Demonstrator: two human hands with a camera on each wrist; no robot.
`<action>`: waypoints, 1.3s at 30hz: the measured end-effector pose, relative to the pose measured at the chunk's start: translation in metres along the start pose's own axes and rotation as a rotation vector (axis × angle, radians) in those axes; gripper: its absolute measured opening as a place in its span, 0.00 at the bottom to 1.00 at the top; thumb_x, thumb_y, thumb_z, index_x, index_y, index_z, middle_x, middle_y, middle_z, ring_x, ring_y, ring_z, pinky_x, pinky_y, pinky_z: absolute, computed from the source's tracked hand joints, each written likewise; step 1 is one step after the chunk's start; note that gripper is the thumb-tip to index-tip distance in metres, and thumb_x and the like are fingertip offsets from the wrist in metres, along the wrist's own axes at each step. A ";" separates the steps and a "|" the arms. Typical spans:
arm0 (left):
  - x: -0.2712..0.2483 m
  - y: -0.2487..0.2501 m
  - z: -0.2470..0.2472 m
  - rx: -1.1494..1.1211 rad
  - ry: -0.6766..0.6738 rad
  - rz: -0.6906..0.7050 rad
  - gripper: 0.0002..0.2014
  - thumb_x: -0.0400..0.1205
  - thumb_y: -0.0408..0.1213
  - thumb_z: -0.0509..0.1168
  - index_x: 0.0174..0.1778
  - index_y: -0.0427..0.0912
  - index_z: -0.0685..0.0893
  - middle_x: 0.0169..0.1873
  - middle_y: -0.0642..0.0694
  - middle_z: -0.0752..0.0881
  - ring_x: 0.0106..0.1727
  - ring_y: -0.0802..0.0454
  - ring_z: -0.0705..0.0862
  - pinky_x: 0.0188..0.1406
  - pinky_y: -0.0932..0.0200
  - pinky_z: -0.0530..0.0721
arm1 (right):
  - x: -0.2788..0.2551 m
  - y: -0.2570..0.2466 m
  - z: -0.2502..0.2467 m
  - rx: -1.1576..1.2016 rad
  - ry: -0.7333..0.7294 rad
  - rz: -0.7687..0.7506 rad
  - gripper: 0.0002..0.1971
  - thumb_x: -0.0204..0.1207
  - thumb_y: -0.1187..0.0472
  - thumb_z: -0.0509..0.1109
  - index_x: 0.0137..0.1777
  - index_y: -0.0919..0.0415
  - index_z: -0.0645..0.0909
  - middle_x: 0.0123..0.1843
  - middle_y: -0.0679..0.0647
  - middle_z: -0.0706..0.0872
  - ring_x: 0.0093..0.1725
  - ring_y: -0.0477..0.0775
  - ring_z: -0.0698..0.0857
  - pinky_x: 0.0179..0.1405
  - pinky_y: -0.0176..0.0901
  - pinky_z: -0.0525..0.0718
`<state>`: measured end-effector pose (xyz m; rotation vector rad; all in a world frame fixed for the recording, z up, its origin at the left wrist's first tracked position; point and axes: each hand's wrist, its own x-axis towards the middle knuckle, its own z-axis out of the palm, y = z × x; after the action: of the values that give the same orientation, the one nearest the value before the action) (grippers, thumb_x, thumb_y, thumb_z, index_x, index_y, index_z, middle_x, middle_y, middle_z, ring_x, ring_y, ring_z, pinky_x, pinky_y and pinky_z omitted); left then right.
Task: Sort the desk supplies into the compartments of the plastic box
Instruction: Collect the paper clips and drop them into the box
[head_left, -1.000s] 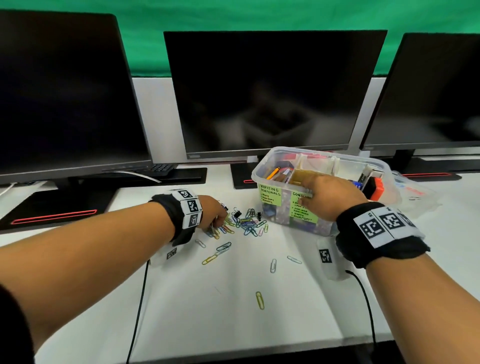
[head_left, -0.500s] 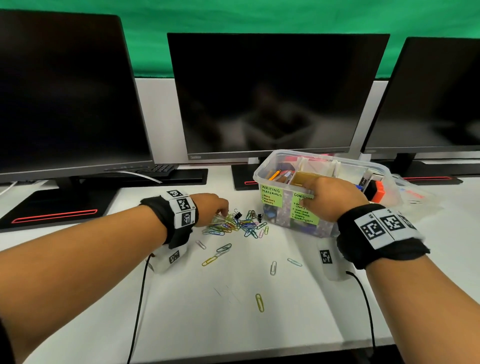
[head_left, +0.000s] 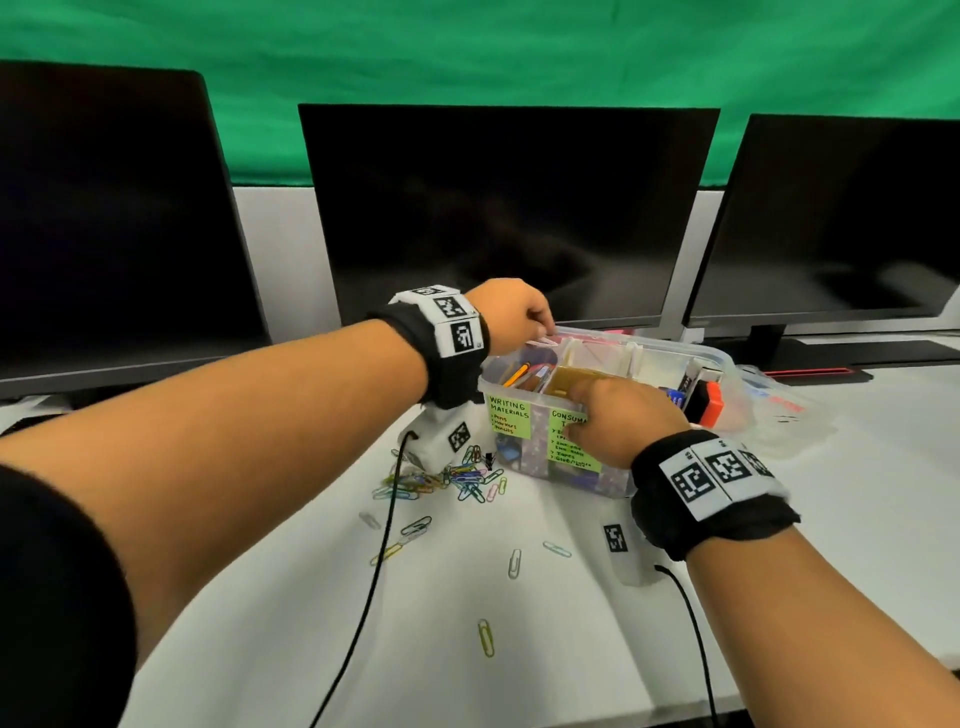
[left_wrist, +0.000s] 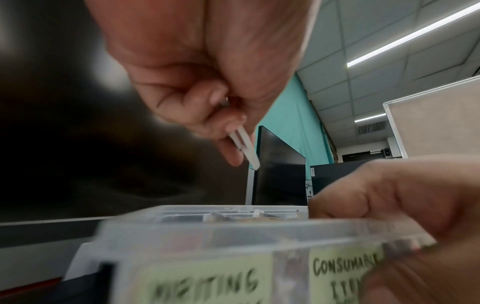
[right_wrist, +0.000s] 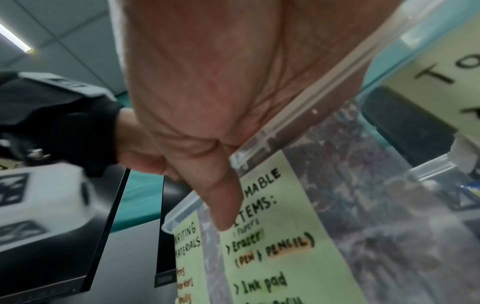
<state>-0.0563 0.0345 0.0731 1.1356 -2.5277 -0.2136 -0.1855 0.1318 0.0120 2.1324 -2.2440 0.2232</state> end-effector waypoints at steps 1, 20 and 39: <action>0.009 0.007 0.005 -0.008 0.010 -0.001 0.10 0.83 0.37 0.63 0.55 0.45 0.88 0.52 0.52 0.88 0.54 0.54 0.85 0.49 0.64 0.78 | 0.000 0.000 0.001 -0.002 -0.003 0.001 0.12 0.76 0.52 0.66 0.58 0.51 0.80 0.54 0.54 0.86 0.53 0.57 0.84 0.48 0.45 0.79; 0.018 0.011 0.017 0.033 -0.269 -0.078 0.20 0.82 0.28 0.63 0.70 0.45 0.79 0.67 0.47 0.82 0.62 0.50 0.82 0.52 0.66 0.78 | 0.003 0.005 0.002 -0.001 0.019 -0.032 0.16 0.71 0.51 0.68 0.60 0.48 0.80 0.55 0.53 0.87 0.54 0.58 0.85 0.49 0.44 0.80; -0.126 -0.018 0.034 0.170 -0.676 0.152 0.13 0.80 0.44 0.67 0.60 0.49 0.84 0.45 0.55 0.84 0.48 0.55 0.81 0.50 0.62 0.77 | -0.011 -0.028 0.002 -0.021 0.217 -0.248 0.12 0.72 0.58 0.71 0.56 0.55 0.84 0.59 0.54 0.83 0.61 0.59 0.77 0.62 0.47 0.75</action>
<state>0.0201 0.1159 0.0042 1.0489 -3.2642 -0.4050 -0.1567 0.1410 0.0107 2.2266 -1.8391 0.3963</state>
